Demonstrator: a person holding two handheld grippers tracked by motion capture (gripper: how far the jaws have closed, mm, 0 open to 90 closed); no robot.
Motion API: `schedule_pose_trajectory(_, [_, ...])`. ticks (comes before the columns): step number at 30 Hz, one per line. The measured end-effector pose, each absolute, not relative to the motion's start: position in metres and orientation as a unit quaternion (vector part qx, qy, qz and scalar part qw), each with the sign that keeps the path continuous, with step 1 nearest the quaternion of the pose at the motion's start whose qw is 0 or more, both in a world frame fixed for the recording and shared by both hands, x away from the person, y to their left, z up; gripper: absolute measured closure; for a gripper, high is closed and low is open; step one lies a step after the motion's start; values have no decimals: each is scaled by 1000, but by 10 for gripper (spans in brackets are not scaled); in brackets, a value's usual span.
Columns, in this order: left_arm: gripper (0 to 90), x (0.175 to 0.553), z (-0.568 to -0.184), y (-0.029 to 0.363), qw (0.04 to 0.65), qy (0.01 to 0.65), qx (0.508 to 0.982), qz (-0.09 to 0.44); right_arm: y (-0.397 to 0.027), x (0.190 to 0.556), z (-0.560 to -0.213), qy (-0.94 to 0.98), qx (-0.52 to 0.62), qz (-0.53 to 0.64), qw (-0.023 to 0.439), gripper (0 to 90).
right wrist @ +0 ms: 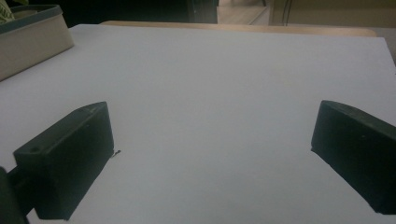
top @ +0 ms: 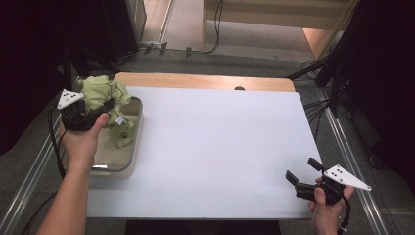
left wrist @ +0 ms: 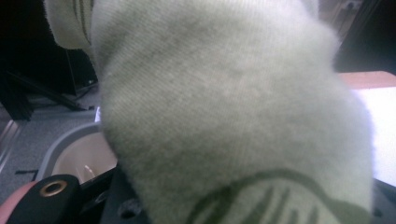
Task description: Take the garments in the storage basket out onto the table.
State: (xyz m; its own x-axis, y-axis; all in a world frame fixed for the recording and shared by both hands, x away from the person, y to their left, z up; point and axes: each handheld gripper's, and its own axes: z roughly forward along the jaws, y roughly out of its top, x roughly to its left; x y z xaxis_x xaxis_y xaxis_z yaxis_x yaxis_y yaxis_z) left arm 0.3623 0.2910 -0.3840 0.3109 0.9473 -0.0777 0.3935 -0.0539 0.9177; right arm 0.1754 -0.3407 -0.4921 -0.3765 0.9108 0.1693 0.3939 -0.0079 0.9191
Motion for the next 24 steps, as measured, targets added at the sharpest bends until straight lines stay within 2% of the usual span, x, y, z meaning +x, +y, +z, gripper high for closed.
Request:
schedule_pose_trajectory(15, [552,351,-365,286,511,496,631,309,-342,175,-492,654,497,508,259,0])
schedule_pose_trajectory(24, [551,343,-349,276,527,478,630,313,-342,176,-492,654,497,508,260,0])
